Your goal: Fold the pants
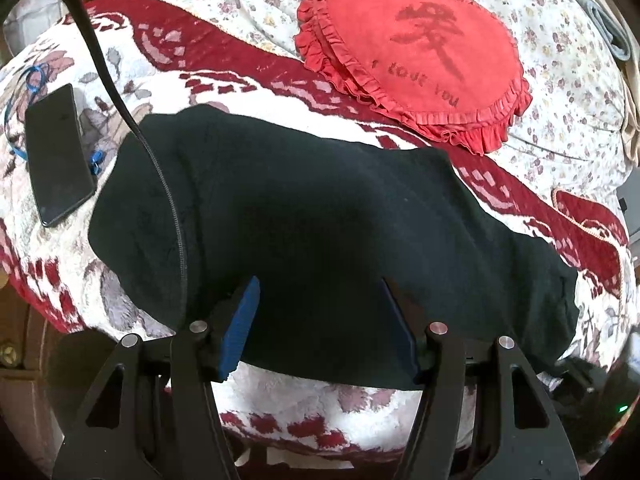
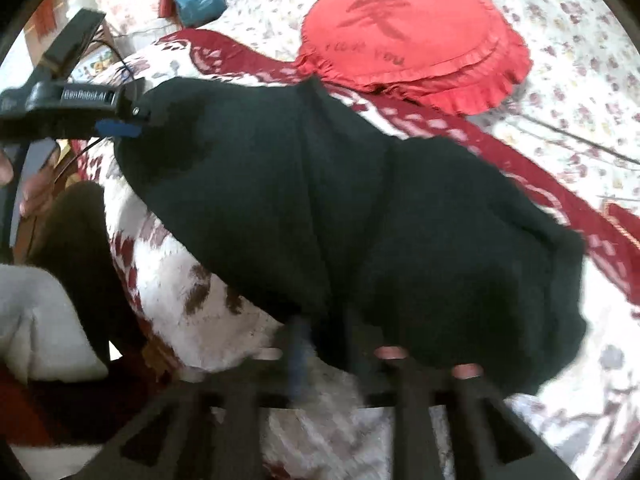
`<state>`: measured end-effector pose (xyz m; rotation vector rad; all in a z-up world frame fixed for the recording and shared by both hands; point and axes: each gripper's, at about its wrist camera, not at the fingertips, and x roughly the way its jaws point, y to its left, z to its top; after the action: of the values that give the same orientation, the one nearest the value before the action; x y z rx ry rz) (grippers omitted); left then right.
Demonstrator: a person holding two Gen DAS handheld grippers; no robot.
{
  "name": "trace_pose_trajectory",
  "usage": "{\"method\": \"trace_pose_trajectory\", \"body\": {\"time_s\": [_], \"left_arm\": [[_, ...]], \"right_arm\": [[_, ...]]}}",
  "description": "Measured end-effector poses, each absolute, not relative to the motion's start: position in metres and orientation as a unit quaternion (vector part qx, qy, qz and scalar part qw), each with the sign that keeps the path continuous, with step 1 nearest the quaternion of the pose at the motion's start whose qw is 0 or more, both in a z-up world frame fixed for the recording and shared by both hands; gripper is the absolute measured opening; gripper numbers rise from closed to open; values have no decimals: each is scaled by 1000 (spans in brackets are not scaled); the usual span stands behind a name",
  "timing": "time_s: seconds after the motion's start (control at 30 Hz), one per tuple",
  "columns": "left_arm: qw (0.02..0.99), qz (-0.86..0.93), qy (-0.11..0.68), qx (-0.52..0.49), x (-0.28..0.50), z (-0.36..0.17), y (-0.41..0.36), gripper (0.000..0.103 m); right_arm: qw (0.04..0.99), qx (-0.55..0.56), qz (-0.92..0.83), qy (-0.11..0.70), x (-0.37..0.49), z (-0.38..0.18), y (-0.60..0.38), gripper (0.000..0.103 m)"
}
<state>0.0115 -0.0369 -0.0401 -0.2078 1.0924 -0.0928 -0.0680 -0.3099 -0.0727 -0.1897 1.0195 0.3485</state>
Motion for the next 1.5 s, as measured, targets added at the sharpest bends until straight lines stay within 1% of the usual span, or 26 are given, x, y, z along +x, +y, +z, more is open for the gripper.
{"method": "trace_pose_trajectory", "body": {"time_s": [0.03,0.13,0.2,0.3,0.37,0.47,0.57,0.6,0.63,0.67,0.7,0.77,0.87,0.93,1.03,1.07,1.13,1.17,1.2,1.23,1.27,1.3,1.37,1.43,1.47,1.5], "left_arm": [[850,-42,516,-97,12,-39,-36,61],[851,-39,515,-98,14,-40,-34,61],[850,-38,516,-98,17,-42,-34,61],[849,-39,518,-97,20,-44,-37,61],[849,-40,519,-92,23,-47,-41,61],[848,-34,522,-81,28,-52,-45,61],[847,-31,525,-76,32,-57,-46,61],[846,-29,527,-74,34,-58,-46,61],[845,-27,528,-73,36,-59,-46,61],[844,-26,530,-73,38,-61,-46,61],[844,-26,531,-72,39,-62,-46,61],[843,-25,533,-70,42,-64,-47,61],[842,-24,535,-66,44,-68,-47,61],[841,-22,537,-65,45,-70,-48,61],[841,-23,536,-66,45,-69,-48,61],[842,-23,536,-66,44,-69,-48,61],[841,-22,536,-67,45,-70,-47,61],[842,-21,536,-66,44,-70,-48,62],[842,-21,535,-66,44,-69,-49,62],[842,-22,535,-66,44,-69,-50,63],[842,-23,535,-67,43,-69,-50,63],[841,-24,536,-67,43,-69,-50,63],[841,-25,536,-66,43,-69,-50,63],[841,-26,536,-67,43,-69,-50,63],[841,-27,537,-68,43,-69,-49,63],[841,-26,536,-68,43,-69,-50,63]], "right_arm": [[858,-75,161,481,-71,-63,-316,54],[871,-13,155,466,-74,-40,-339,54],[882,2,133,451,-69,-30,-352,54],[903,-14,31,429,-44,-23,-374,54],[905,-29,4,423,-23,-23,-380,55],[896,-73,22,438,11,-31,-370,59],[883,-101,80,451,36,-40,-347,59],[878,-107,104,454,43,-44,-340,56],[873,-113,121,458,47,-48,-335,47],[868,-124,135,462,49,-52,-330,16],[864,-144,139,463,51,-56,-326,7],[856,-186,114,469,57,-66,-328,1],[864,-159,85,471,66,-67,-346,0],[864,-168,40,474,74,-71,-358,0],[880,-60,86,464,73,-59,-376,0],[884,-53,105,452,70,-52,-374,4],[883,-62,142,443,65,-44,-358,34],[878,-66,162,446,65,-43,-346,61],[875,-68,176,445,66,-43,-336,63],[872,-75,190,445,67,-45,-324,63],[868,-86,198,447,70,-48,-316,61],[862,-102,202,454,74,-53,-308,53],[851,-127,206,467,79,-65,-295,39],[846,-135,199,476,87,-76,-293,37],[847,-121,204,476,93,-80,-297,28],[847,-104,211,478,95,-81,-299,17]]}}
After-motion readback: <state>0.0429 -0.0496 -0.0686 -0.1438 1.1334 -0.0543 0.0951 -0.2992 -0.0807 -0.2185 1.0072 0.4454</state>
